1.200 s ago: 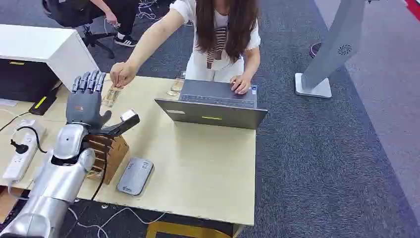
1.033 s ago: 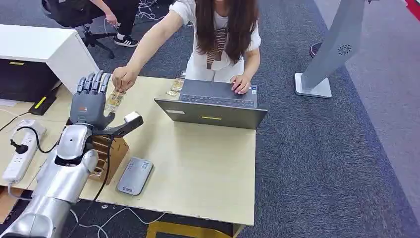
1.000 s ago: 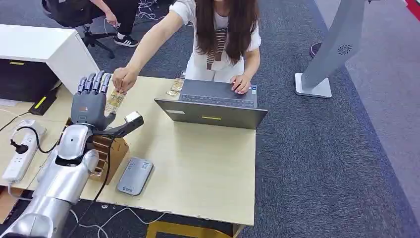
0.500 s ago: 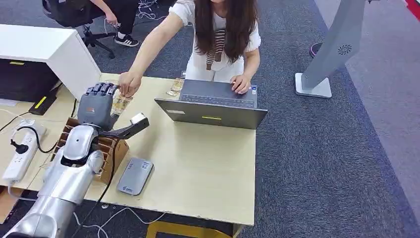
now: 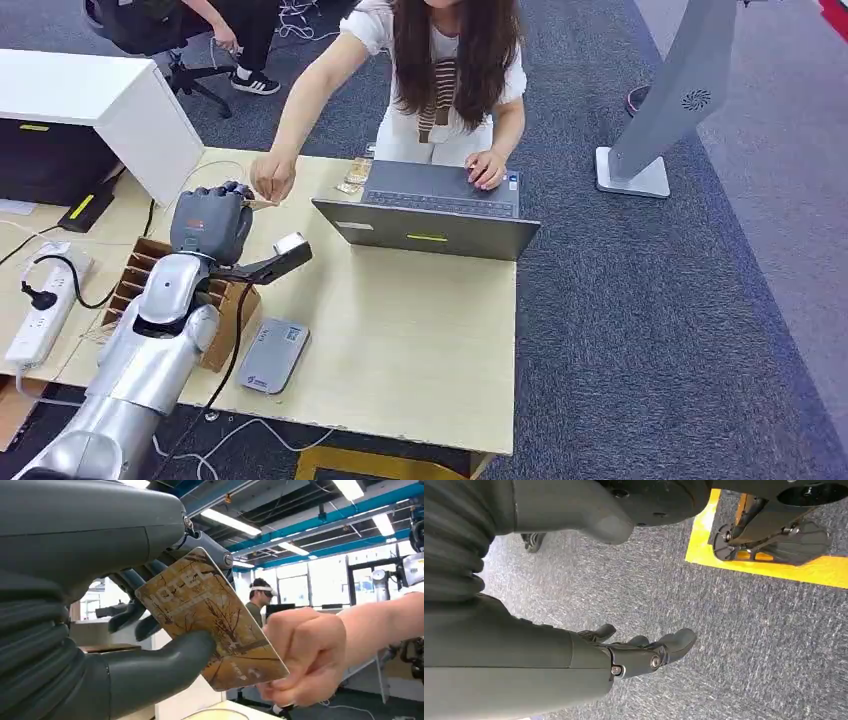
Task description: Pass the card to the sensor for recognition and then transmit it.
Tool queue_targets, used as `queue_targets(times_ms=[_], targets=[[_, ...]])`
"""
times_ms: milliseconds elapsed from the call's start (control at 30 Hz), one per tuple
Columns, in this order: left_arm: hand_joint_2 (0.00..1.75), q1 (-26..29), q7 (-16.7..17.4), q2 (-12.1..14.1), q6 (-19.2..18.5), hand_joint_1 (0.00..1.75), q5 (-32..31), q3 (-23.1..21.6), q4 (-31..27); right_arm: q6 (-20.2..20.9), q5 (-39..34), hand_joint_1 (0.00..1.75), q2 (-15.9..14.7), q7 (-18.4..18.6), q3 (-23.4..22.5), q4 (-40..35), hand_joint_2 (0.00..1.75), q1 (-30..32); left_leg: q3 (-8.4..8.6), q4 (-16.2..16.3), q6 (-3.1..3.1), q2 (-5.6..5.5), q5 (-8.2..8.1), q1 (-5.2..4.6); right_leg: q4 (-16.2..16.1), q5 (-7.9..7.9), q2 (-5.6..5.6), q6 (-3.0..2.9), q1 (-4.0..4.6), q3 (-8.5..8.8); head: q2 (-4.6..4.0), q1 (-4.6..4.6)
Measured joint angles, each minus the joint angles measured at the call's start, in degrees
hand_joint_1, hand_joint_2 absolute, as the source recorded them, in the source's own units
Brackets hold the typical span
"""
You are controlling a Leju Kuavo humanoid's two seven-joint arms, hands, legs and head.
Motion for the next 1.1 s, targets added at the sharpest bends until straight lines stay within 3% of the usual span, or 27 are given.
queue_targets(times_ms=[167, 667, 733, 933, 1100], targets=[[1.75, 2.76, -1.90, -0.15, 1.20, 1.75, 3.19, -0.04, -2.15, -0.20, -0.15, 0.00, 0.00, -0.02, -0.11, 0.00, 1.75, 0.09, -0.01, 0.00, 0.00, 0.01, 0.00, 0.00, 0.00, 0.00, 0.02, 0.00, 0.00, 0.00, 0.00, 0.02], [1.75, 21.31, -4.90, -0.13, 4.24, 1.75, 6.25, -0.50, -20.94, -1.53, -1.86, 0.00, 0.00, -0.17, -2.47, 0.22, 1.75, 0.59, -0.10, -0.01, 0.00, 0.06, -0.04, 0.00, -0.01, -0.02, 0.06, 0.01, 0.00, -0.09, 0.00, 0.00], [1.75, 23.27, -4.30, -0.04, 3.58, 1.75, 5.81, -0.50, -22.43, -1.60, -1.86, 0.00, 0.00, -0.17, -2.67, 0.22, 1.75, 0.58, -0.11, -0.01, 0.00, 0.06, -0.04, 0.00, -0.01, -0.02, 0.05, 0.01, 0.00, -0.09, 0.00, 0.00], [1.75, 27.96, 0.19, 1.18, -4.71, 1.75, 4.48, -0.50, -23.72, -1.88, -1.73, 0.00, 0.00, 0.06, -3.63, 0.22, 1.75, 0.62, -0.11, -0.02, 0.00, 0.07, -0.04, 0.01, -0.01, -0.02, 0.05, 0.01, 0.00, -0.10, 0.00, 0.00], [1.75, 29.38, 1.23, 2.01, -6.77, 1.75, 4.18, -0.50, -23.71, -1.88, -1.57, 0.00, 0.00, 0.09, -3.96, 0.22, 1.75, 0.62, -0.12, -0.02, 0.00, 0.03, -0.03, 0.01, 0.00, -0.02, 0.01, 0.01, 0.00, -0.08, 0.00, 0.00]])
